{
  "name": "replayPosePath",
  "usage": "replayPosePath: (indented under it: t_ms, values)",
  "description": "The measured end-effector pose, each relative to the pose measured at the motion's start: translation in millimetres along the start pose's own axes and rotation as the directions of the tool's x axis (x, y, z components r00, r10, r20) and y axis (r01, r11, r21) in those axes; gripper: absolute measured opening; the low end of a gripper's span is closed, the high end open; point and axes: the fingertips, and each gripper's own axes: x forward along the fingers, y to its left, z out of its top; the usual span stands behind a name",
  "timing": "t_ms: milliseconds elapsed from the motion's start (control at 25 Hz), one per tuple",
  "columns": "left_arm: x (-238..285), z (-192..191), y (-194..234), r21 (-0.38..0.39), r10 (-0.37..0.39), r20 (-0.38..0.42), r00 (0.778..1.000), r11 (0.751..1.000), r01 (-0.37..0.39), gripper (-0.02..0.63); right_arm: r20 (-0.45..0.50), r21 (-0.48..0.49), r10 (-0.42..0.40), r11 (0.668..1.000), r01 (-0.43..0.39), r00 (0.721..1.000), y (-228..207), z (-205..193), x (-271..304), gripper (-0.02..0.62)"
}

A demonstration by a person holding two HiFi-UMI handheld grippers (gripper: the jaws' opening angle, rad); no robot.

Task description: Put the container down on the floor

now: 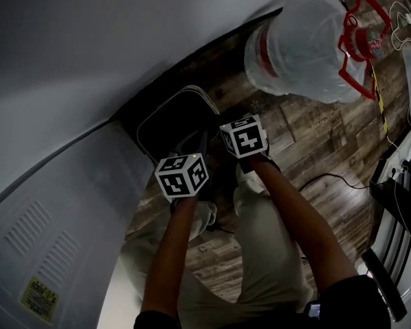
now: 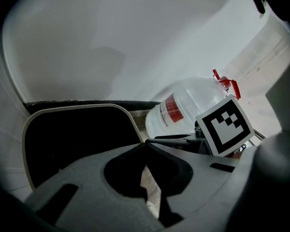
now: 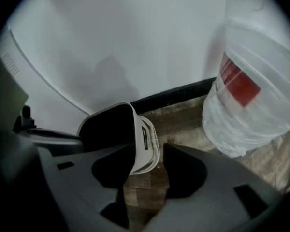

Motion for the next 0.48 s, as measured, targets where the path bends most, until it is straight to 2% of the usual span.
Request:
replayPosePath:
  t_ms: [280,480]
  values:
    - [-19,7,-8,0.013,-0.001,-0.011,1.000,1.000,0.001,0.014,-0.011,0.000,-0.013,1.000,0.013,1.000,1,2,-25,0.169]
    - [-43,27,-29,0.029,-0.007,0.002,1.000,1.000,0.007,0.014,-0.010,0.028,0.004,1.000,-0.004,1.000,19,5,-59,0.162]
